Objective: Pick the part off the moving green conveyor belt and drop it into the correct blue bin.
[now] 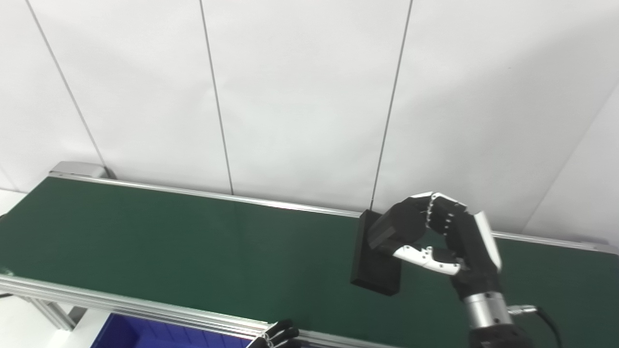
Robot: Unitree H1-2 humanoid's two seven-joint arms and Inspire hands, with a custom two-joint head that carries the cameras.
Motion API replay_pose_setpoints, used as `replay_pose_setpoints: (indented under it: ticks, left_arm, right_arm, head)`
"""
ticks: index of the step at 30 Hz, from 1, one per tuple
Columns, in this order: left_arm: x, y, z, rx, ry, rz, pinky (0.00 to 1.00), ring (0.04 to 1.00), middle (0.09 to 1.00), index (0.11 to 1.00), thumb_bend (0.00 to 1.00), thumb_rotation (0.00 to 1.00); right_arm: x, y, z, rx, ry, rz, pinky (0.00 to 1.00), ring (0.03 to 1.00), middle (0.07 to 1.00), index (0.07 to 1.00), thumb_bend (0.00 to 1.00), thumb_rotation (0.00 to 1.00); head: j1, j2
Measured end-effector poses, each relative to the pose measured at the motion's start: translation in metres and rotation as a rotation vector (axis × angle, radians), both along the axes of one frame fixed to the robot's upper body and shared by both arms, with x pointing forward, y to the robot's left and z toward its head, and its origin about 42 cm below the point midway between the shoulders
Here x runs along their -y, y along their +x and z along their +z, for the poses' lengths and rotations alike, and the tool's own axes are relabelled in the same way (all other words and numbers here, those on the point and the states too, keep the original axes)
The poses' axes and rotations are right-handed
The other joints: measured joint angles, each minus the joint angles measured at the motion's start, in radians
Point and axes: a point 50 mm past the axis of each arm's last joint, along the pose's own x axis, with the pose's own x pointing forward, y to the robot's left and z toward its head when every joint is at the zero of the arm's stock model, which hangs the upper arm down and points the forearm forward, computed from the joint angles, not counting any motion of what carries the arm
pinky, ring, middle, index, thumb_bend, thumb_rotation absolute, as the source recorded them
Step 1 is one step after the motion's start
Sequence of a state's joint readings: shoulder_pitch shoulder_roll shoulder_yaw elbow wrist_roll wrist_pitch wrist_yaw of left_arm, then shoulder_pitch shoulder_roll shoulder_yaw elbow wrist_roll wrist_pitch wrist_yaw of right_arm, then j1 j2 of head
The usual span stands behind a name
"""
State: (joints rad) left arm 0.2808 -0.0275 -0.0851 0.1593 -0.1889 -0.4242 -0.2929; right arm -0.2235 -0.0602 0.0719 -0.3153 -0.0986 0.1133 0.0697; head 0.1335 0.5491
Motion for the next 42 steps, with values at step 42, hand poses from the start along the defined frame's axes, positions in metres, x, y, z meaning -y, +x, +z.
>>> replay_pose_setpoints:
  ticks: [42]
  left_arm:
    - [-0.044,-0.007,0.041,0.040,-0.043,-0.002,0.71,0.762,0.799,0.834,0.79,0.62]
  right_arm:
    - [0.031,-0.120,-0.031,-0.176,-0.105,-0.103,0.39,0.422,0.498,0.513,0.52,0.00]
  head:
    - [-0.319,0.238]
